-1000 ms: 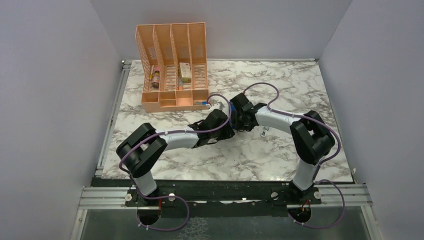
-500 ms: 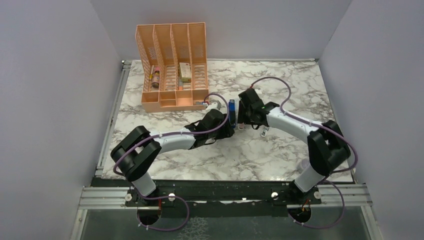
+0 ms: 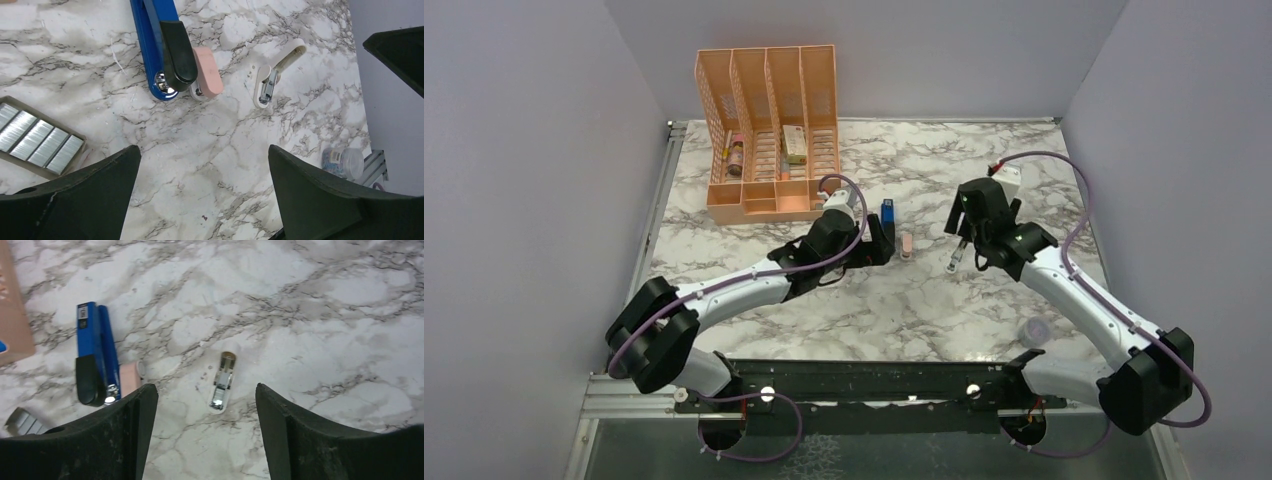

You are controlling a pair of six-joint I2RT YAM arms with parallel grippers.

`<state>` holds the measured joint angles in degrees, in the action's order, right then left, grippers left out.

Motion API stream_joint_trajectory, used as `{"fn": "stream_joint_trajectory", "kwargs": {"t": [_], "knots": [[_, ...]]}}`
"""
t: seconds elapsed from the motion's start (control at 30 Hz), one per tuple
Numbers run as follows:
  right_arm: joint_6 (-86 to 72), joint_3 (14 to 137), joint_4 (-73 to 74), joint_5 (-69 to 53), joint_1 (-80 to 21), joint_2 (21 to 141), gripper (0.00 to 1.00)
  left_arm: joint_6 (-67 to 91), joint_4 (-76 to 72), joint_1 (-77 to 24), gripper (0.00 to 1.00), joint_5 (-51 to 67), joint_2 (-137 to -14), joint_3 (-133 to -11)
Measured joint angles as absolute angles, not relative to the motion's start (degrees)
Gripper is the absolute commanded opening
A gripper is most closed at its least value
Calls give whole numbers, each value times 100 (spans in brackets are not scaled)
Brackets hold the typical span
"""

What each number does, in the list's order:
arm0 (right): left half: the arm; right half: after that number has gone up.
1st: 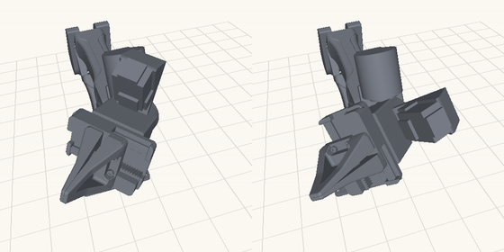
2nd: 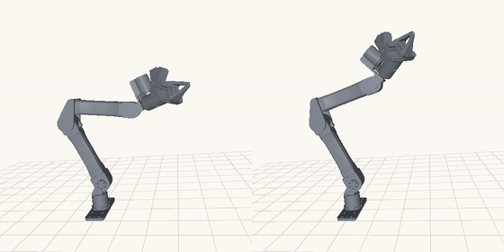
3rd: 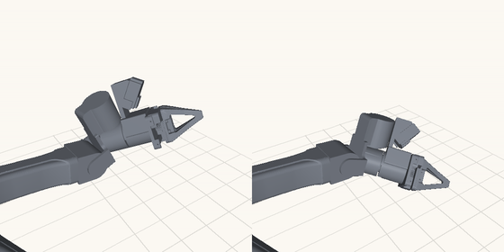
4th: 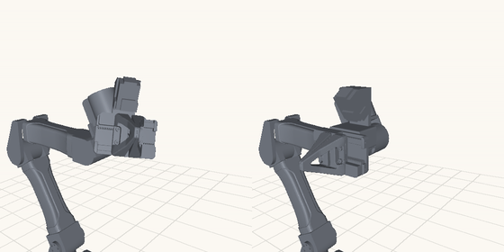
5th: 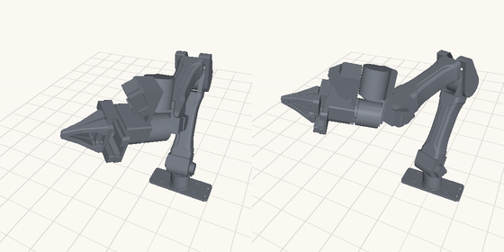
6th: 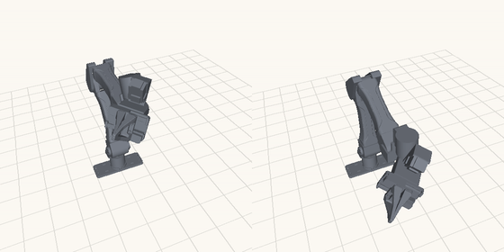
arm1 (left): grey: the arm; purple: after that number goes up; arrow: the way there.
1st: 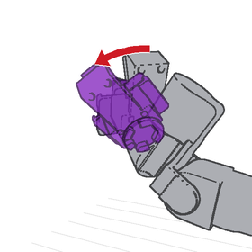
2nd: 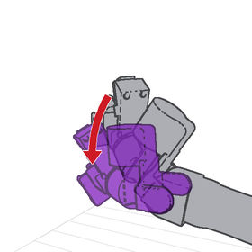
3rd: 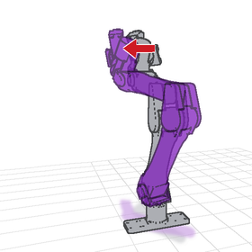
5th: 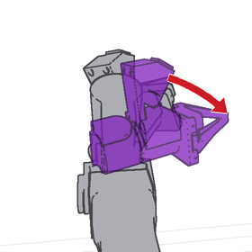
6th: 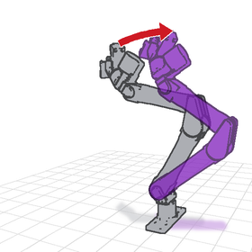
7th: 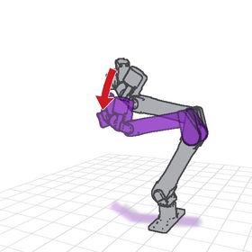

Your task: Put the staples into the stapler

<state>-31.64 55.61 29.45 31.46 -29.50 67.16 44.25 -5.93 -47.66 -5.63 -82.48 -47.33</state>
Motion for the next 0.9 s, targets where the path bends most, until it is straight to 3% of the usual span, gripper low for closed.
{"fn": "stream_joint_trajectory", "kwargs": {"t": [0.27,0.53,0.9], "knots": [[-3382,5402,3212,3181,-2294,7039,79,3927,-456,-4685,99,-620,-7767,-4689],[-3664,5402,2947,2777,-2021,8193,64,3889,-617,-4491,98,-582,-7583,-4362],[-3745,5426,2482,2626,-1964,8796,54,3815,-862,-4307,98,93,-7826,-4357]]}}
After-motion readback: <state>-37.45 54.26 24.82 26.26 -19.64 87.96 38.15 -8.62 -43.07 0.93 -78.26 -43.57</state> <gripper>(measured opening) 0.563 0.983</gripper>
